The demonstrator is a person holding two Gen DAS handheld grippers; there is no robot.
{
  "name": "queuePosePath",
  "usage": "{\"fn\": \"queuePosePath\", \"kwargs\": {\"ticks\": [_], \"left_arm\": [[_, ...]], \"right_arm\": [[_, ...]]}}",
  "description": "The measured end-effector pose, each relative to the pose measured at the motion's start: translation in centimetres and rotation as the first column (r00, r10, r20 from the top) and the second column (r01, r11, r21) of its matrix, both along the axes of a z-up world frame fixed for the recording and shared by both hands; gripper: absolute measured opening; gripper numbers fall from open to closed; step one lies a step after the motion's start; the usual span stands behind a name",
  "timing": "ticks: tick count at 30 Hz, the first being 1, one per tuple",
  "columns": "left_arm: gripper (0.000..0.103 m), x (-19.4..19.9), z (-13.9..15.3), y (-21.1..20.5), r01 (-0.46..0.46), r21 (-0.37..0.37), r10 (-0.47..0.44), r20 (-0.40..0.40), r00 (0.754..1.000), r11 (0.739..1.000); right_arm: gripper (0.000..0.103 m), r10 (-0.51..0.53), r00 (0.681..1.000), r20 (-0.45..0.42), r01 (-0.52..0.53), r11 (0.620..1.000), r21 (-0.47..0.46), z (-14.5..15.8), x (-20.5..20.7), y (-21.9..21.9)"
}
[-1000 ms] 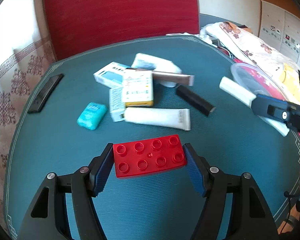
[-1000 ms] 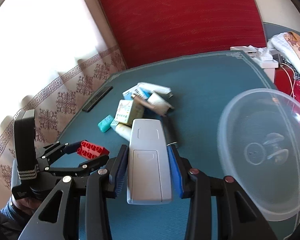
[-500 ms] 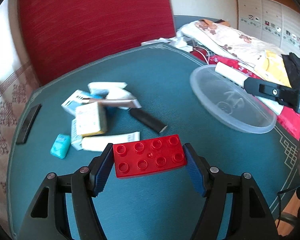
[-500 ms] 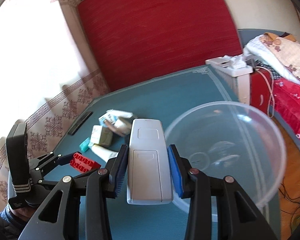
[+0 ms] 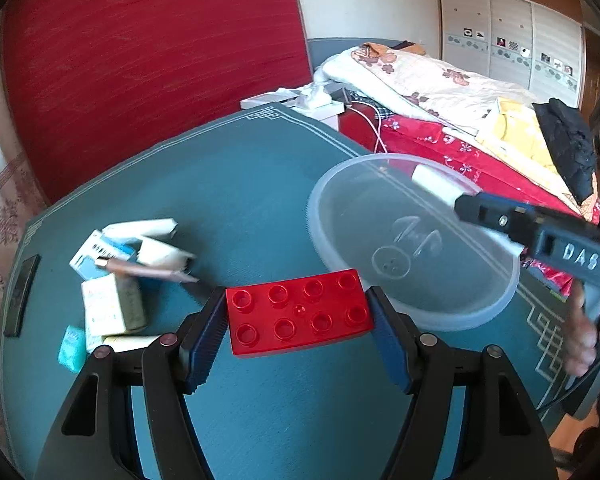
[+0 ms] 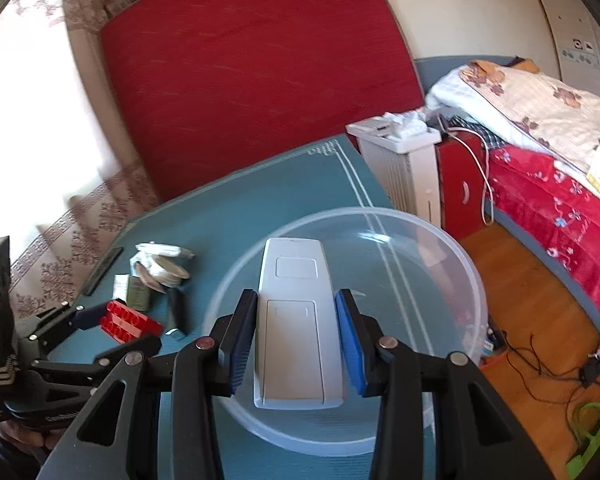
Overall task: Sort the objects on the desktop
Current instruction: 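Carry the red brick and white remote into the clear bowl with both grippers, then open both grippers to release the brick and remote into the bowl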
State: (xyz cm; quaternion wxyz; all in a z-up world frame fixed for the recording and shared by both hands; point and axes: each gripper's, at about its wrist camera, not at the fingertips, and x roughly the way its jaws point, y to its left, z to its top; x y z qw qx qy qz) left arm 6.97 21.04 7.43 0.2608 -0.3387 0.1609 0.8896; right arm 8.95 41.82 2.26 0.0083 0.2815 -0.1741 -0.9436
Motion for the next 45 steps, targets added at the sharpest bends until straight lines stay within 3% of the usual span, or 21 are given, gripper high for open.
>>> {"fn": "queuePosePath", "kwargs": {"ticks": [10, 17, 28, 35, 45], "left_arm": [[0.072, -1.5, -0.1, 3.5, 0.059, 0.031, -0.060, 0.018, 0.998, 0.998], [0.072, -3.3, -1.4, 6.3, 0.083, 0.036, -0.085, 0.073, 0.994, 0.996], [0.072, -4.4, -2.4, 7.0, 0.082, 0.014, -0.083, 0.094, 0.992, 0.997], [0.078, -4.7, -2.8, 5.8, 0.048, 0.033, -0.053, 0.137, 0.989, 0.998], [0.078, -4.6, -3.5, 5.5, 0.038, 0.020, -0.040, 0.152, 0.988, 0.999]], "right_arm": [[0.044, -0.052, 0.997, 0.059, 0.051, 0.999, 0.015, -1.5, -1.0, 1.7], [0.044, -0.062, 0.996, 0.069, 0.059, 0.997, 0.046, -1.7, -1.1, 1.7], [0.045, -0.096, 0.988, 0.124, 0.089, 0.994, 0.061, -2.6, -1.8, 1.7], [0.072, -0.126, 0.985, 0.119, 0.119, 0.991, 0.062, -2.5, -1.4, 1.8], [0.076, -0.122, 0.986, 0.114, 0.116, 0.992, 0.057, -2.4, -1.4, 1.4]]}}
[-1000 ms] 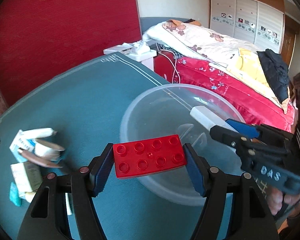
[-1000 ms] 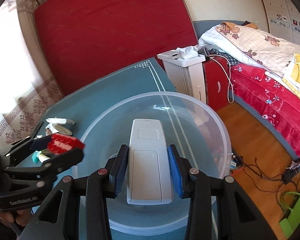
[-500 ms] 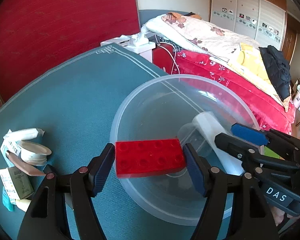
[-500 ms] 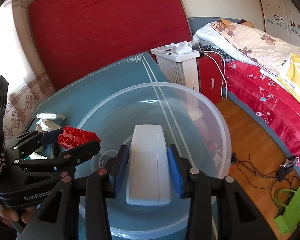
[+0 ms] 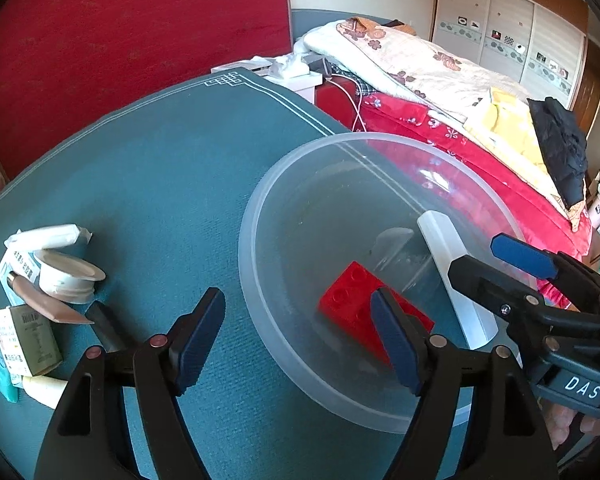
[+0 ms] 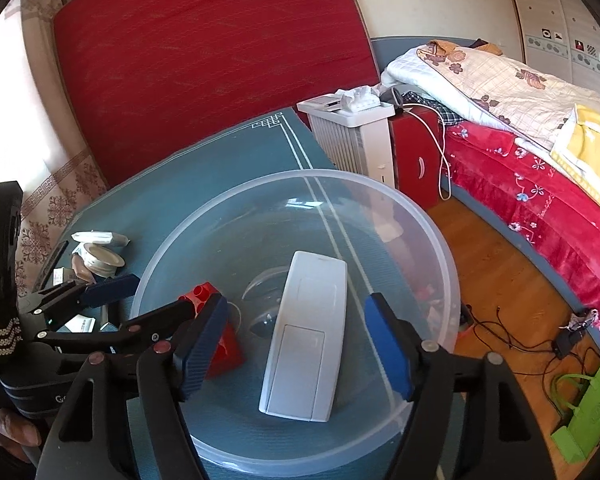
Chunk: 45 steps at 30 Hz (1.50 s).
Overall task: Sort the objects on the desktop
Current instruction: 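Open both grippers to release the brick and remote into the bowl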
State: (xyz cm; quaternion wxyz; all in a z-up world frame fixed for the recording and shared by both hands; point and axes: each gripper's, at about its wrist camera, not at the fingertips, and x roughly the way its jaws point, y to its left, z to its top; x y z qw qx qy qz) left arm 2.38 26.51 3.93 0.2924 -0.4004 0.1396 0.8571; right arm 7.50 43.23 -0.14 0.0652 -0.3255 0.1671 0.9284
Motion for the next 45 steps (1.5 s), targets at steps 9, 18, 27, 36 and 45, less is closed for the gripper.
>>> {"fn": "queuePosePath", "kwargs": {"ticks": [9, 18, 27, 36, 45], "left_arm": [[0.078, 0.5, 0.3, -0.9, -0.020, 0.011, 0.020, -0.016, 1.000, 1.000], [0.078, 1.7, 2.4, -3.2, -0.042, 0.062, 0.047, -0.083, 0.995, 0.997], [0.078, 1.5, 1.7, -5.6, -0.093, 0.062, 0.096, -0.051, 0.994, 0.994], [0.078, 1.0, 1.2, -7.9, -0.143, 0.081, 0.146, -0.030, 0.989, 0.986], [0.078, 0.3, 0.6, -10.7, -0.206, 0.071, 0.209, -0.036, 0.977, 0.976]], "right_arm": [[0.078, -0.004, 1.000, -0.003, 0.004, 1.000, 0.000, 0.0, 0.2, -0.3], [0.079, 0.001, 1.000, -0.002, -0.001, 1.000, 0.006, -0.1, 0.1, -1.2], [0.079, 0.020, 1.000, 0.002, -0.020, 0.999, 0.029, -0.1, 0.1, -2.8], [0.079, 0.017, 1.000, -0.001, -0.017, 0.999, 0.051, 0.4, -0.1, -4.4], [0.080, 0.036, 0.999, -0.005, -0.036, 0.997, 0.062, 0.7, -0.9, -7.4]]}}
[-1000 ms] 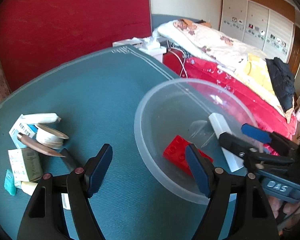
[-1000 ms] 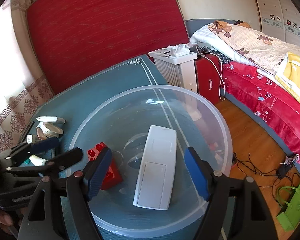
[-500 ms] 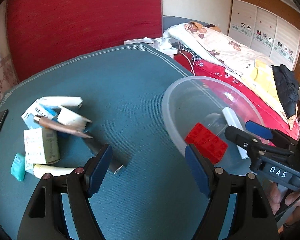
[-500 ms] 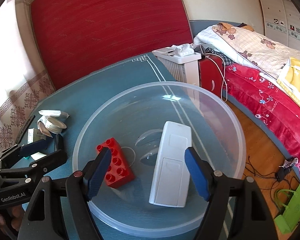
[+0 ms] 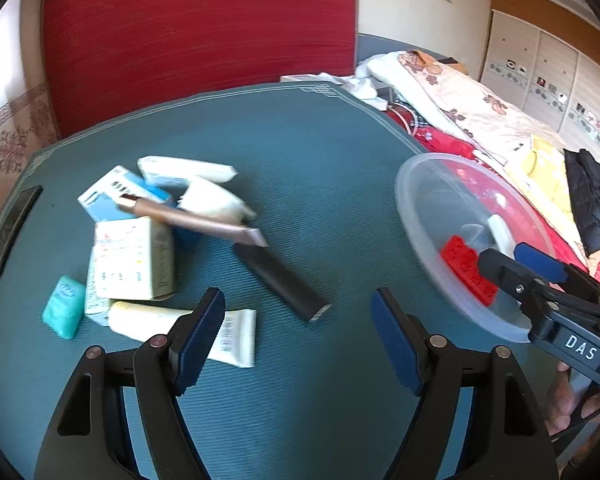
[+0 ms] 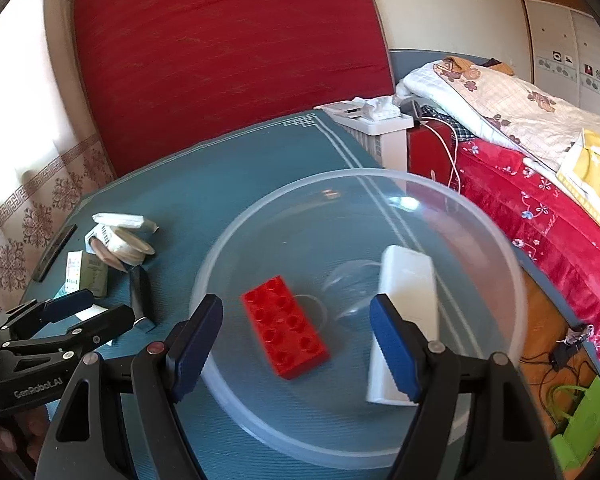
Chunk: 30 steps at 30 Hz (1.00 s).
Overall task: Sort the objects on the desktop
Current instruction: 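Open both grippers to release the brick and remote into the bowl, then grasp the zinc ointment box with the left gripper while the right grasps the black case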
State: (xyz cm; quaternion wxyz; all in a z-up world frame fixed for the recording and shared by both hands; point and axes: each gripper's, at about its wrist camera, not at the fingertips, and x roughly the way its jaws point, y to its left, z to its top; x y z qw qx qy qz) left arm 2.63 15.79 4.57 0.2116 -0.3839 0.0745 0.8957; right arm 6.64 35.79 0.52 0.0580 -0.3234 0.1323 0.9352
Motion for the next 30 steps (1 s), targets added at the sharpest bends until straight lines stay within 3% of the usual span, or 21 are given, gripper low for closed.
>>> {"fn": "queuePosePath", "kwargs": {"ticks": [30], "left_arm": [[0.078, -2.4, -0.8, -9.6, -0.196, 0.042, 0.196, 0.011, 0.981, 0.980]], "right_arm": [[0.080, 0.097, 0.995, -0.018, -0.098, 0.995, -0.023, 0.4, -2.9, -7.3]]}}
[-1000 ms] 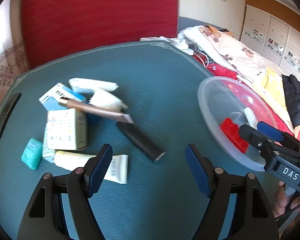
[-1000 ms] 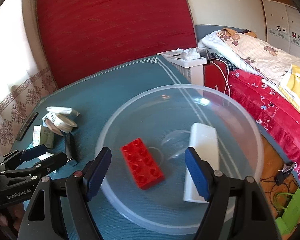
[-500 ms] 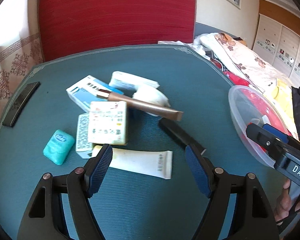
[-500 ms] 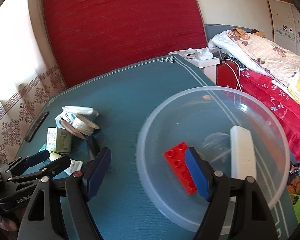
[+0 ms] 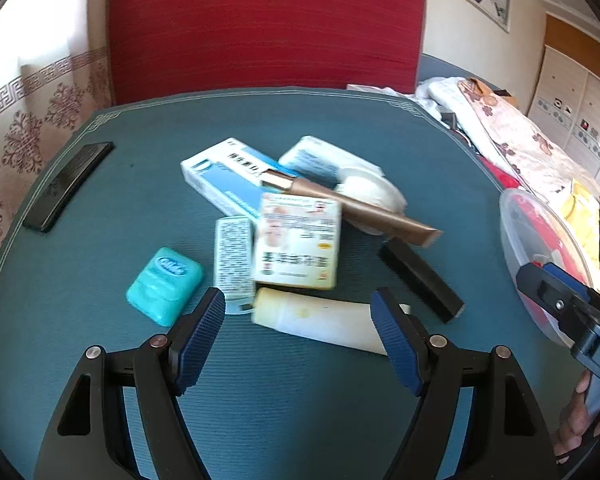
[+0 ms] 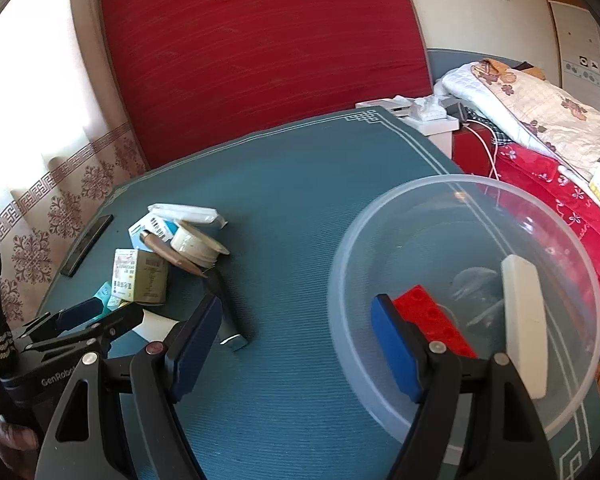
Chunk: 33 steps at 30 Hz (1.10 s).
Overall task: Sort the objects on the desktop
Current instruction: 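Grasp the zinc ointment box with the left gripper while the right grasps the black case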
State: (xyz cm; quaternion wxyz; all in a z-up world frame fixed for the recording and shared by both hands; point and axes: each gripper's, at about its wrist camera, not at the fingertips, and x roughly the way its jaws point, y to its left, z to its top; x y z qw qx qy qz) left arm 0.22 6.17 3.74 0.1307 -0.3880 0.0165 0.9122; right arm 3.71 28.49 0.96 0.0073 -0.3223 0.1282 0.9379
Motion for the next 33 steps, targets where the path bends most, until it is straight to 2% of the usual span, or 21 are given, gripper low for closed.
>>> {"fn": "queuePosePath", "kwargs": {"ticks": [6, 11, 17, 26, 30, 33], "left_arm": [[0.078, -0.9, -0.5, -1.4, -0.034, 0.018, 0.034, 0.020, 0.999, 0.999], [0.078, -1.6, 0.1, -1.2, -0.020, 0.010, 0.020, -0.009, 1.000, 1.000], [0.078, -2.9, 0.1, -0.4, -0.011, -0.002, 0.011, -0.017, 1.000, 1.000], [0.078, -4.2, -0.4, 0.5, 0.003, -0.025, -0.004, -0.027, 1.000, 1.000], [0.073, -4.5, -0.8, 0.6, -0.006, -0.049, 0.003, -0.051, 0.999, 0.999], [0.069, -4.3, -0.7, 0.3, -0.002, -0.039, -0.001, -0.068, 0.998, 0.999]], "right_arm": [[0.083, 0.009, 1.000, 0.004, -0.009, 1.000, 0.000, -0.2, -0.4, -1.0], [0.084, -0.001, 1.000, -0.012, 0.001, 0.999, 0.041, -0.1, -0.2, -1.5], [0.084, 0.001, 0.997, -0.082, 0.007, 0.995, 0.099, 1.0, 0.3, -2.3], [0.083, 0.124, 0.990, -0.070, -0.119, 0.990, 0.078, 0.7, -0.9, -4.7], [0.076, 0.175, 0.984, -0.046, -0.171, 0.982, 0.082, 0.1, -1.8, -5.8], [0.065, 0.187, 0.982, -0.006, -0.186, 0.981, 0.062, -0.7, -2.7, -5.8]]}}
